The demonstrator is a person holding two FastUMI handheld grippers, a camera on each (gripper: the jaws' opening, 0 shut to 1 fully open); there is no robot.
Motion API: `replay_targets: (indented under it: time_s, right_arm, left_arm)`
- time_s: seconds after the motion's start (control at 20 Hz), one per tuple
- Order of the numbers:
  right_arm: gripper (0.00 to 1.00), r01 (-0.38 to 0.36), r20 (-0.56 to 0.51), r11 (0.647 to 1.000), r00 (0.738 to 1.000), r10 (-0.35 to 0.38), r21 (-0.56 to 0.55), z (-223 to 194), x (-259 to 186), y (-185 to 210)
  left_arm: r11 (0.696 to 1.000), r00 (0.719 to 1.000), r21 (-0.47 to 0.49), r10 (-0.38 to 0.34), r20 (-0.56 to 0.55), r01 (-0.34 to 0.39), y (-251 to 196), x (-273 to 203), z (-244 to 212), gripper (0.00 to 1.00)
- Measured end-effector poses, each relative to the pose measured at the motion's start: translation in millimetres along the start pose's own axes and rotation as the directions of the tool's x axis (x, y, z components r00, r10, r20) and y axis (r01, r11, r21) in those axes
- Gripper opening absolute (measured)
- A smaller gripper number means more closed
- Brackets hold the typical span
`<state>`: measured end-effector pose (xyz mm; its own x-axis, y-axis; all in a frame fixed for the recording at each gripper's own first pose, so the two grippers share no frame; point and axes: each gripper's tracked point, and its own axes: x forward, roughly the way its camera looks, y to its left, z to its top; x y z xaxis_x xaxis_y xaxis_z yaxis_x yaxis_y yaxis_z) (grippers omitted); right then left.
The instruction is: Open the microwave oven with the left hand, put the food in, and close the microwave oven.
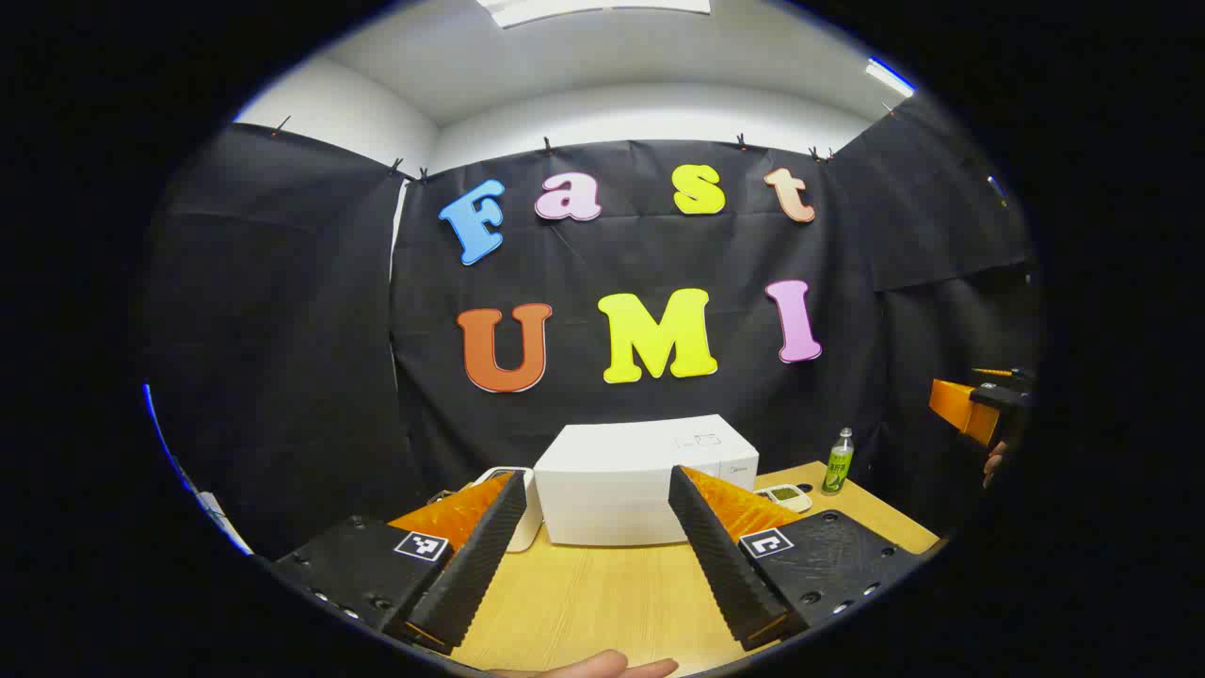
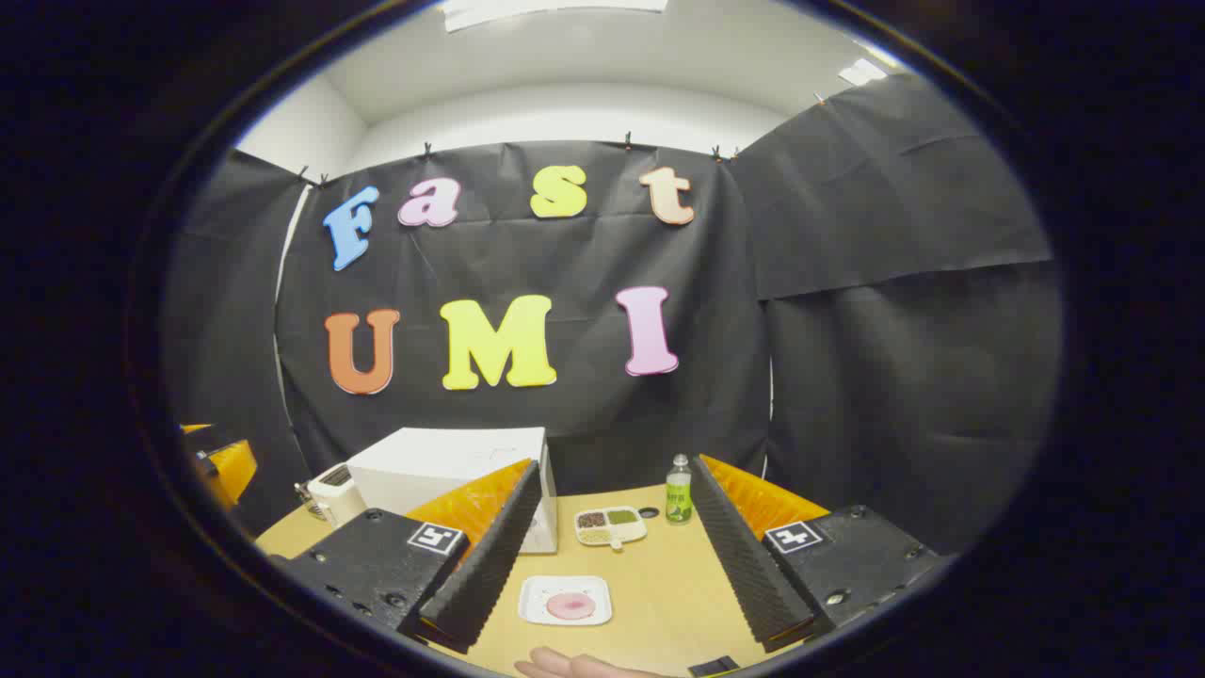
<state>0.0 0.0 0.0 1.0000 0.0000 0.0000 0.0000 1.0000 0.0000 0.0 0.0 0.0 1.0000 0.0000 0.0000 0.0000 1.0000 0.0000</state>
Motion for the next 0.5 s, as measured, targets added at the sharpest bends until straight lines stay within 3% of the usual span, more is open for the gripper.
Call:
replay_targets:
  time_s: [0.05,0.1,0.15,0.2,0.25,0.3,0.35,0.4,0.5]
  right_arm:
    - [0.93,0.003,0.010,1.000,1.000,-0.003,-0.001,6,-2,0]
    - [1.00,0.009,0.023,1.000,1.000,-0.009,-0.005,10,-3,-1]
    - [1.00,0.015,0.042,1.000,0.999,-0.014,-0.016,17,-5,-2]
    - [0.93,0.017,0.059,0.999,0.998,-0.015,-0.032,23,-5,-2]
    - [0.93,0.010,0.067,0.999,0.998,-0.007,-0.047,26,-4,1]
    - [1.00,0.002,0.070,0.999,0.998,0.001,-0.047,27,-4,2]
    - [0.93,-0.004,0.070,0.999,0.998,0.007,-0.045,28,-5,2]
    - [1.00,-0.005,0.073,0.999,0.997,0.008,-0.051,29,-5,0]
    - [1.00,0.010,0.092,0.998,0.996,-0.004,-0.063,34,-5,-7]
  left_arm:
    - [1.000,1.000,-0.005,0.001,0.010,-0.001,5,-4,5,0.96]
    - [1.000,1.000,-0.004,0.005,0.022,-0.005,10,-7,10,0.96]
    - [1.000,0.999,0.003,0.008,0.034,-0.009,14,-10,15,0.96]
    - [1.000,0.999,0.013,0.008,0.042,-0.008,16,-13,18,0.96]
    - [1.000,0.999,0.016,0.004,0.048,-0.004,16,-16,20,0.96]
    - [1.000,0.999,0.015,0.001,0.051,-0.002,17,-19,21,0.96]
    - [1.000,0.999,0.013,-0.002,0.055,0.001,16,-22,23,0.96]
    - [1.000,0.998,0.013,-0.005,0.059,0.005,15,-25,26,0.96]
    - [1.000,0.998,0.005,-0.014,0.066,0.013,15,-31,29,0.96]
